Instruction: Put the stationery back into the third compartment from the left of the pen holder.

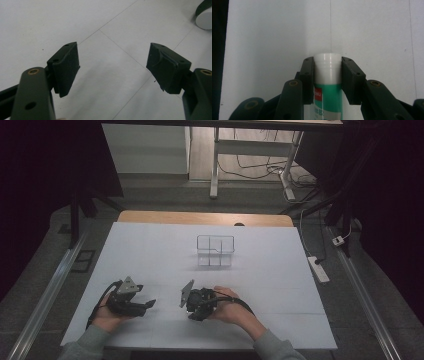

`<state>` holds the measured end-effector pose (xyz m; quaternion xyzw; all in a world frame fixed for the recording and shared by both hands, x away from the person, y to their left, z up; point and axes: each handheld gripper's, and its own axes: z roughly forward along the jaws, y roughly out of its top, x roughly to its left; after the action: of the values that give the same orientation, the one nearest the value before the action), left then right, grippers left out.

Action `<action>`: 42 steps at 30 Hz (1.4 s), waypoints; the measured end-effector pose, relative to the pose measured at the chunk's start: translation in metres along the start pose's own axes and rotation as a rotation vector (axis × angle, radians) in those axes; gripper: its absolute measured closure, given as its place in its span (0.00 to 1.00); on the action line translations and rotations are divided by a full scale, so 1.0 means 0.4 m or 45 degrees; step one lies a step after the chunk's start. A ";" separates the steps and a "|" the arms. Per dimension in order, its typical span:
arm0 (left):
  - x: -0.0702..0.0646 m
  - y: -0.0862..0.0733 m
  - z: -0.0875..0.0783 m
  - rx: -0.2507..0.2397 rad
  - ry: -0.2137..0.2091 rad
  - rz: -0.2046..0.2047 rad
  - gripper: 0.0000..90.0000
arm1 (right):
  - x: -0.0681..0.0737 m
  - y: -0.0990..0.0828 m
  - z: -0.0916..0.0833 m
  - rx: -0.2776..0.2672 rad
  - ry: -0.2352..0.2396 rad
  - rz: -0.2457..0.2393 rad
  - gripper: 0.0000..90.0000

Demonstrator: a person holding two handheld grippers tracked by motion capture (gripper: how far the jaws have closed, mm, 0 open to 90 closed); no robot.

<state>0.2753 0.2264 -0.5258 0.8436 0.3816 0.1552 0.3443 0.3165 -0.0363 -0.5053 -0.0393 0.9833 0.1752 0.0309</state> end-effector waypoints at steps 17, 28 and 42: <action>0.001 -0.001 -0.001 -0.001 0.000 0.000 0.29 | -0.049 -0.050 -0.156 -0.379 -0.081 0.190 0.71; 0.002 -0.001 -0.001 -0.001 0.001 -0.002 0.29 | -0.060 -0.073 -0.196 -0.511 -0.140 0.254 0.71; 0.003 -0.001 -0.003 -0.005 -0.002 -0.003 0.29 | -0.069 -0.093 -0.229 -0.577 -0.221 0.303 0.71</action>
<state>0.2752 0.2282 -0.5251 0.8426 0.3821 0.1548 0.3465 0.3428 -0.1009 -0.4301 0.0860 0.9103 0.3959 0.0847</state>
